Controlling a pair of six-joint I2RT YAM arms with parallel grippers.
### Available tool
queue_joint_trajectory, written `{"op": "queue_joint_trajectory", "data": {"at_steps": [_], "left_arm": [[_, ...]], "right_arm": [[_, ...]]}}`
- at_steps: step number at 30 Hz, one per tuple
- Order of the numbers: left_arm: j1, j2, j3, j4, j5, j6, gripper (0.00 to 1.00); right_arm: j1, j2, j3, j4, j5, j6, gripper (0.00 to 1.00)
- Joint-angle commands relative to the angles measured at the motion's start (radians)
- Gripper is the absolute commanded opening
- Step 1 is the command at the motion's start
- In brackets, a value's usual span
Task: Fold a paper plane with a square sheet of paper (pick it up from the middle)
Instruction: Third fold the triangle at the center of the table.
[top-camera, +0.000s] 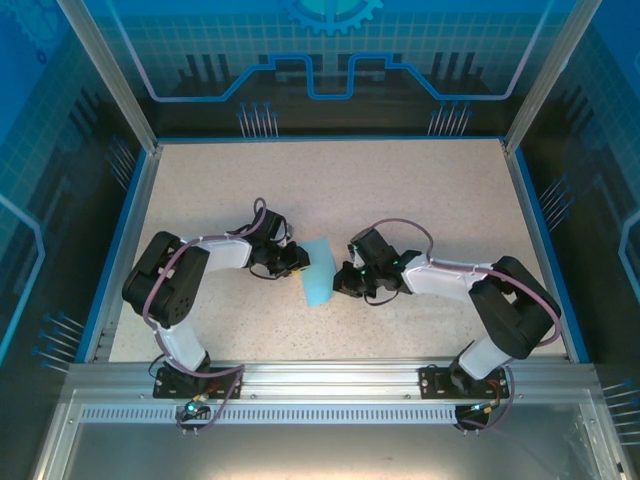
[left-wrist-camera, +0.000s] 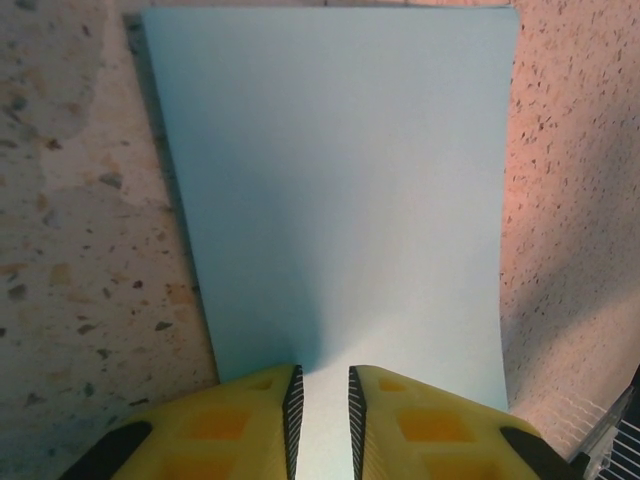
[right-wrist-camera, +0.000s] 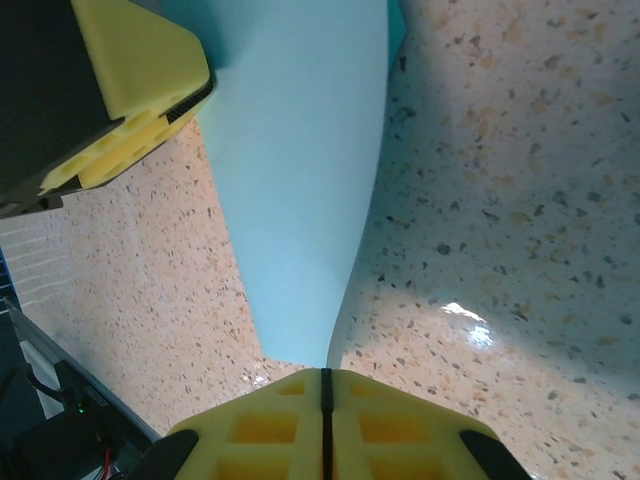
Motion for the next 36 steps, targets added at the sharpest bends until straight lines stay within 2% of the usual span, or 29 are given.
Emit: {"op": "queue_joint_trajectory", "data": {"at_steps": [1, 18, 36], "left_arm": [[0.006, 0.031, 0.001, -0.022, -0.030, 0.010, 0.19], [0.006, 0.035, 0.007, -0.066, -0.053, 0.028, 0.16], [0.004, 0.027, 0.015, -0.079, -0.050, 0.029, 0.18]], "right_arm": [[0.014, 0.039, 0.053, 0.039, -0.009, 0.006, 0.06], [0.017, 0.221, 0.155, 0.235, -0.059, -0.018, 0.07], [0.026, 0.310, 0.228, 0.150, -0.111, -0.091, 0.09]]}}
